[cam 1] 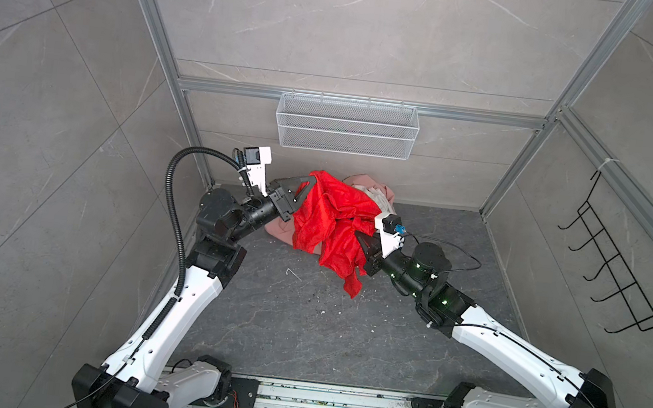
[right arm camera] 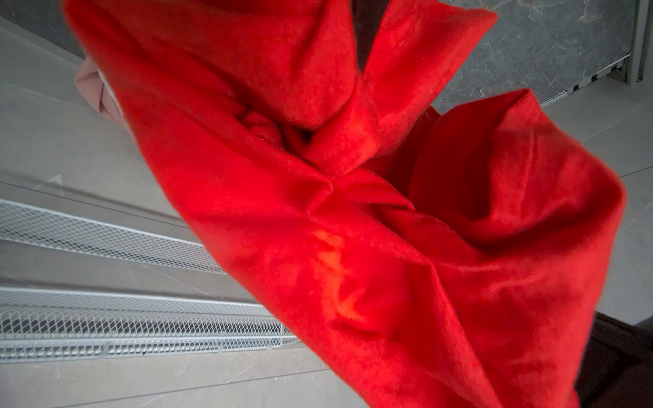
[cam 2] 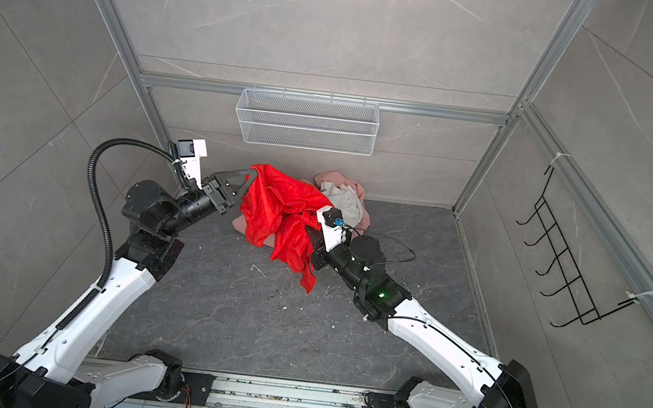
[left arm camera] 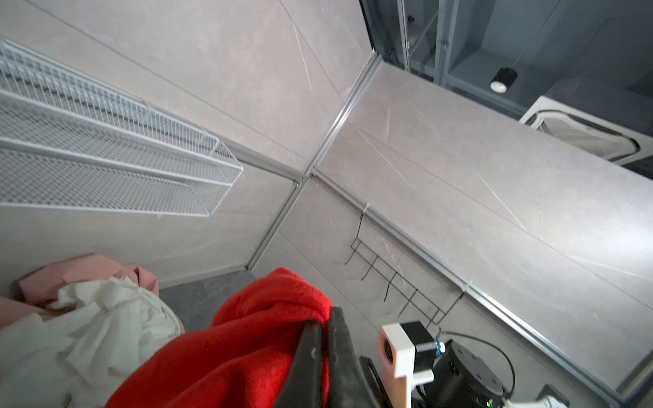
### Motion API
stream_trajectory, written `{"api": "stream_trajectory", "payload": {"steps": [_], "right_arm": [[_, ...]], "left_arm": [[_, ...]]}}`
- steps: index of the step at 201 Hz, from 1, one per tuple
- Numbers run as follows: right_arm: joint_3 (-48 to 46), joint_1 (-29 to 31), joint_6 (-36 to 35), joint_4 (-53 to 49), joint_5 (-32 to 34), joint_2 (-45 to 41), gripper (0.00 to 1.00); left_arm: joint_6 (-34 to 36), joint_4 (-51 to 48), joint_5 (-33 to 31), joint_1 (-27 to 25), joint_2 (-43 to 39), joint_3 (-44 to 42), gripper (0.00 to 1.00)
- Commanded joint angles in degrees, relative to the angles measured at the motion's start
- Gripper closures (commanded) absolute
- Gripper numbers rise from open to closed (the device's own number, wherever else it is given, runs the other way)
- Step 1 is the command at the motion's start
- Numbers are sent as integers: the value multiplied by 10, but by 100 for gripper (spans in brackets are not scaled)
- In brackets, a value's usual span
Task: Pick out a specific cloth from the pile
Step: 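Carry the red cloth with both grippers toward the robot, away from the pile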
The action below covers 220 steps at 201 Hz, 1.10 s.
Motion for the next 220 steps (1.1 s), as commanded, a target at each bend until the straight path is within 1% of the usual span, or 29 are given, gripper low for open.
{"api": "stream_trajectory", "payload": {"steps": [1,77,113,142,177,199,220], "right_arm": [[-12,2,11,-6,10,-32,100],[-51,3,16,-89,25,-105,100],[-82,3,35,-107,30,-136,100],[-96,3,57,-119,23,-140,100],[-127,10,81,-109,21,-135,100],[-143,18,95,-99,24,-130,100],[-159,29,106,-90,27,-126,100]], "left_arm": [[29,-8,-22,-24,-36,-13,100],[8,-14,-64,-71,-76,-108,100],[6,-26,-83,-117,-83,-154,100],[-5,-19,-114,-161,-76,-200,100],[-21,30,-151,-216,-50,-250,100],[-29,39,-164,-228,-43,-280,100],[-32,39,-188,-228,-59,-323,100]]}}
